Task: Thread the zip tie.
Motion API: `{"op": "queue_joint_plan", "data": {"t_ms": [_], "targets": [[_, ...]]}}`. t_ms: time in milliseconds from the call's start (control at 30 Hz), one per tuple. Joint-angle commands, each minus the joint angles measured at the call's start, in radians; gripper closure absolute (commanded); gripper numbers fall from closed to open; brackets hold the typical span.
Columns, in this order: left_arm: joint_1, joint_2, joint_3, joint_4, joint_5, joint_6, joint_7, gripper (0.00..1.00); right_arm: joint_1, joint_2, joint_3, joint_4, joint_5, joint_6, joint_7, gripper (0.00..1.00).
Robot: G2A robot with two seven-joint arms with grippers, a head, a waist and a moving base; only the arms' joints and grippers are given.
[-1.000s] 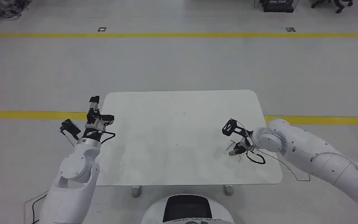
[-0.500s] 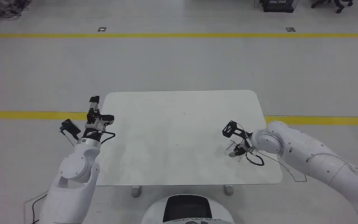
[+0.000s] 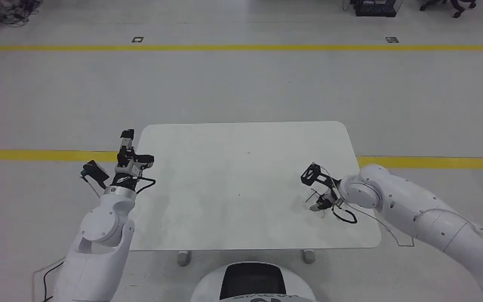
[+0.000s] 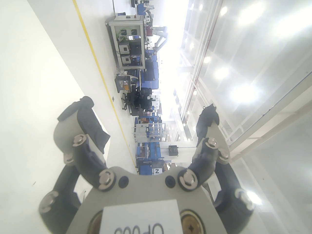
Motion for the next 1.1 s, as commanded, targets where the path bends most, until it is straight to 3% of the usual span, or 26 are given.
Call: {"op": "queue_joint_plan", "data": {"t_ms": [0,33,167,233,467,733,1067], "targets": [[0.0,0.0,0.0,0.0,0.0,0.0,0.0,0.0,-0.008,0.003,0.01,-0.006,-0.006,0.0,0.006,0.0],[0.0,0.0,0.0,0.0,0.0,0.0,0.0,0.0,-0.012,0.004,0.014,-0.006,-0.008,-0.002,0.009,0.0],[0.0,0.0,0.0,0.0,0.0,0.0,0.0,0.0,-0.027,0.007,0.032,-0.006,-0.019,-0.008,0.011,0.42],[0.0,0.0,0.0,0.0,0.0,0.0,0.0,0.0,-0.036,0.007,0.04,-0.005,-0.027,-0.005,0.014,0.5],[0.0,0.0,0.0,0.0,0.0,0.0,0.0,0.0,-0.06,-0.004,0.056,0.006,-0.05,-0.004,0.017,0.52],[0.0,0.0,0.0,0.0,0.0,0.0,0.0,0.0,-0.073,-0.036,0.064,0.064,-0.071,-0.007,-0.004,0.51],[0.0,0.0,0.0,0.0,0.0,0.0,0.0,0.0,-0.078,-0.08,0.069,0.122,-0.12,-0.006,-0.013,0.61]]}}
